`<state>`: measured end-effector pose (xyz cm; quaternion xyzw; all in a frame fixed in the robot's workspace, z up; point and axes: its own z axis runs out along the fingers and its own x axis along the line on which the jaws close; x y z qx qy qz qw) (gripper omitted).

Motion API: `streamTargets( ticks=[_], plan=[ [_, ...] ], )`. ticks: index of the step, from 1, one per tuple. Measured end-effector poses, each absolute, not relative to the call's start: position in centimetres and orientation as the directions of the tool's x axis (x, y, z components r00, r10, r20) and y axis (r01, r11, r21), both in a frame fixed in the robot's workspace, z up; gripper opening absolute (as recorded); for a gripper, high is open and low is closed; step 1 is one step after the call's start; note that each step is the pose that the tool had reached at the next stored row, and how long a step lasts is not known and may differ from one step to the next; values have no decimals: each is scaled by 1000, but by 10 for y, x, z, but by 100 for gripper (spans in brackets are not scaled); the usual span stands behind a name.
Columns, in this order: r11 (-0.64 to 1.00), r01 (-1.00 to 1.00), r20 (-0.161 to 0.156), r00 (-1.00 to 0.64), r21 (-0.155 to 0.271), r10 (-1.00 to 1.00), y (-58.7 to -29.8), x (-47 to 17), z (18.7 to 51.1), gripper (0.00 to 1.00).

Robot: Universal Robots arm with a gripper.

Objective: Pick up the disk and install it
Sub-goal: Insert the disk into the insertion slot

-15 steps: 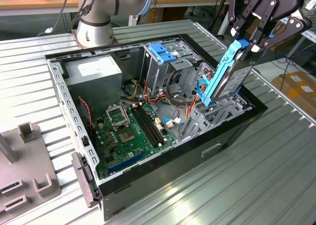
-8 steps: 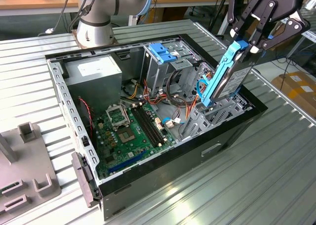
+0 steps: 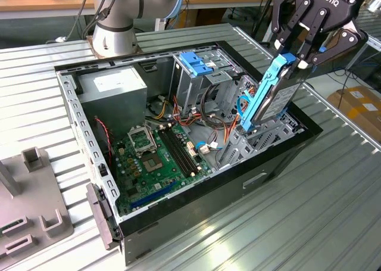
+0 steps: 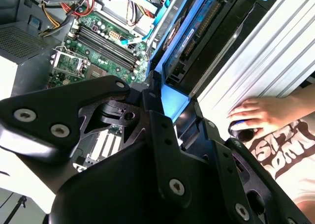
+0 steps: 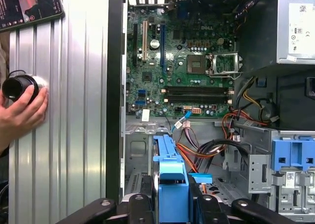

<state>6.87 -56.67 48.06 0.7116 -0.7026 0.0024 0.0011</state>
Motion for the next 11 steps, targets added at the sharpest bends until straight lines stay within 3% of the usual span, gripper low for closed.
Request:
streamTargets(
  ticks=[11],
  plan=[
    [-12, -1000, 5, 12, -2, -1000, -567, 70, 476, 37]
  ],
)
